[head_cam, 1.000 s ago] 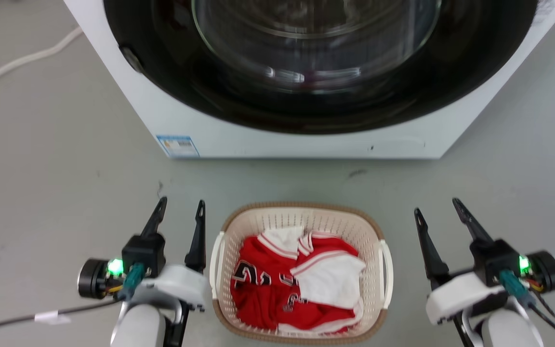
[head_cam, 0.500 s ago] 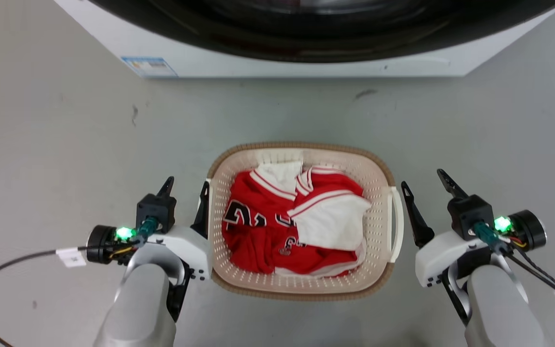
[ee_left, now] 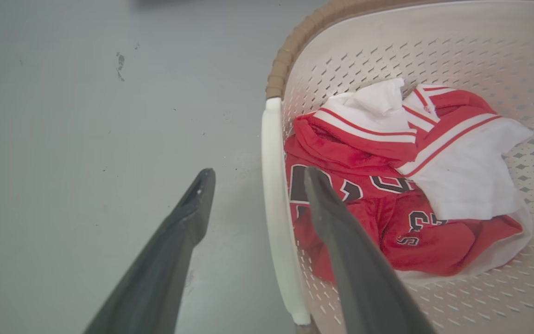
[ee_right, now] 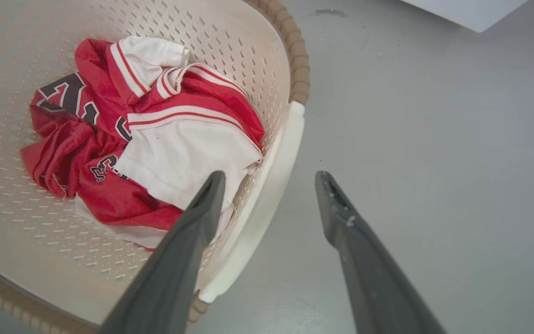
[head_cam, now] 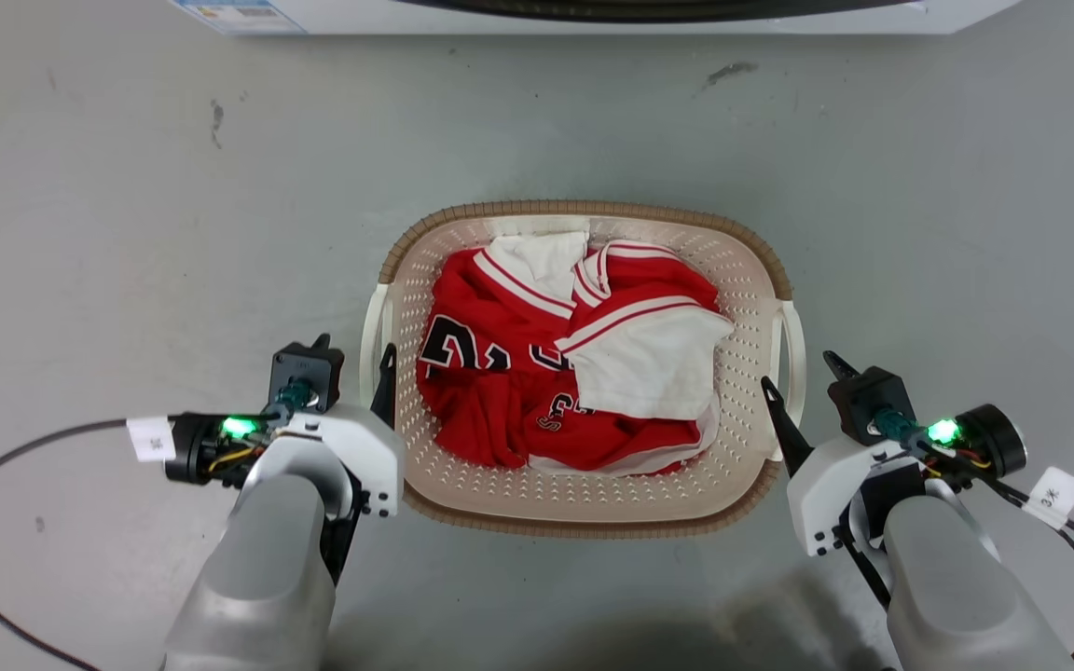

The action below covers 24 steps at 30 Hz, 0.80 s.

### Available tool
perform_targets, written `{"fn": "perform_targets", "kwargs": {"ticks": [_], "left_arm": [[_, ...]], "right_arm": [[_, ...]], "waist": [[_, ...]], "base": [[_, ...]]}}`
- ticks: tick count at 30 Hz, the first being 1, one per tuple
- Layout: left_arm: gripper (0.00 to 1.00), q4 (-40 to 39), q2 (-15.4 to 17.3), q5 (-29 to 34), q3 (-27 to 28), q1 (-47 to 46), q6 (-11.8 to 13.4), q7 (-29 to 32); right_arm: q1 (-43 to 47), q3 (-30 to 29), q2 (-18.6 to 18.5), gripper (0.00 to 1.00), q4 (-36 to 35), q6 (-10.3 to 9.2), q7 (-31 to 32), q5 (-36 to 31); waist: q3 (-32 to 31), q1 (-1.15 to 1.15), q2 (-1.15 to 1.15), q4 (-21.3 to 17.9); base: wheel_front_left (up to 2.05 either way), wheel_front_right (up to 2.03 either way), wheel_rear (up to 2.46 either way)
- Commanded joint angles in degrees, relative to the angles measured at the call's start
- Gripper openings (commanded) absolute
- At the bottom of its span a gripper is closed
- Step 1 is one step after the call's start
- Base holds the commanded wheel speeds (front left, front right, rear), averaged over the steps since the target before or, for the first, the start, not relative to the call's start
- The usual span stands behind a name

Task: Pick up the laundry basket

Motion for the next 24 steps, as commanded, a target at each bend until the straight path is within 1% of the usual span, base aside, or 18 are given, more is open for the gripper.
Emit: {"fn": "perform_targets", "kwargs": {"ticks": [1, 15, 23, 24], "left_arm": [[1.00, 0.3, 0.1, 0.2, -0.2, -1.6, -0.1, -0.2], [1.00, 8.0, -0.5, 0.1, -3.0, -7.2, -0.8, -0.2], [1.00, 11.4, -1.0, -0.8, -4.1, -9.4, -1.2, -0.2], [1.00, 12.2, -1.1, -1.0, -4.4, -9.6, -1.3, -0.2]], "right_arm": [[-1.5, 0.0, -0.1, 1.00, 0.7, -0.04, -0.1, -0.4], [-8.2, -0.9, -0.1, 1.00, 10.1, -0.04, -0.1, -2.3], [-10.4, -2.9, -0.1, 1.00, 13.5, -0.06, -0.1, -3.2], [-10.6, -3.1, -0.1, 0.77, 13.9, -0.06, -0.1, -3.3]], "waist": [[0.9, -0.01, 0.00, 0.1], [5.8, -0.01, 0.00, 0.6], [7.4, -0.01, 0.00, 1.0], [7.5, -0.01, 0.00, 1.0]], "base": [[0.00, 0.00, 0.00], [0.00, 0.00, 0.00], [0.00, 0.00, 0.00], [0.00, 0.00, 0.00]]}}
